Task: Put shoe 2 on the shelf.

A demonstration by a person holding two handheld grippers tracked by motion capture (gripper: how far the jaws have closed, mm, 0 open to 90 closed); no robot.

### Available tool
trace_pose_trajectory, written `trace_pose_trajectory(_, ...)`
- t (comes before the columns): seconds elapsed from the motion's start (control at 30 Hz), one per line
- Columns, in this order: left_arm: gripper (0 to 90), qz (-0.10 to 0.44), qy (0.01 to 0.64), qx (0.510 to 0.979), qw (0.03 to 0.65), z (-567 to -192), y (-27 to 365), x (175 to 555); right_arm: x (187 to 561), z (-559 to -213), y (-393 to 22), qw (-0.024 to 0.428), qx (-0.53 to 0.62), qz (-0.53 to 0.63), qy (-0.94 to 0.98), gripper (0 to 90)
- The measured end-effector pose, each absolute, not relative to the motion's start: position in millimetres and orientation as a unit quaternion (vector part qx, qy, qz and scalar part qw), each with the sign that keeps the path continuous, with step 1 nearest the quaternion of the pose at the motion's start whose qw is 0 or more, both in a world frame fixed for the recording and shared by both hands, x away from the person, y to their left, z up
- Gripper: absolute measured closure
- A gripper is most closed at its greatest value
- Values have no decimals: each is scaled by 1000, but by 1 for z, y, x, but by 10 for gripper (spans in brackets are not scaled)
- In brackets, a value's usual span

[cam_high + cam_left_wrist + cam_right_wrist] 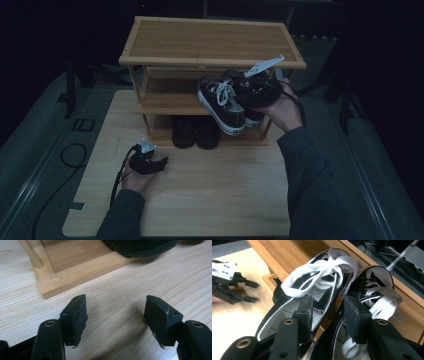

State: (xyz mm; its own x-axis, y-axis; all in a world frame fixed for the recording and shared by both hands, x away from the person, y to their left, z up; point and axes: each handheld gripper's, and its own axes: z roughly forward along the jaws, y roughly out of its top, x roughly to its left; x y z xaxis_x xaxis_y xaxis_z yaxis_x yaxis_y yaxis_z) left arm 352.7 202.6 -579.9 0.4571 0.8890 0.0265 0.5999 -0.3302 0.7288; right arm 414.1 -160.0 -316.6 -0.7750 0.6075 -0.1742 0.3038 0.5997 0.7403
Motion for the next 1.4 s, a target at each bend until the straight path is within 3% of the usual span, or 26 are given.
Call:
trace_pose_trajectory(0.1,528,229,465,794,318,-575,197,349,411,-315,-161,202,257,367,871,696)
trace_pose_trajectory(0.33,556,219,446,798,341,-552,186,346,406,-313,-163,193,243,377,873,832)
trace_pose_trajectory(0.37,553,211,440,801,347,-542,182,347,403,-312,-164,185,237,380,875,892)
trace_pose_trajectory(0.63,525,188,432,799,374,-515,172,349,394,-309,-164,166,214,410,871,900)
trace_pose_trajectory(0.83,562,195,422,802,375,-495,164,350,383,-307,-161,162,198,422,870,900)
trace_pose_trajectory(1.03,631,192,398,811,383,-475,155,350,373,-311,-153,155,176,419,877,900)
trace_pose_trajectory(1.4,882,193,359,827,388,-433,132,358,355,-332,-145,147,148,418,884,900)
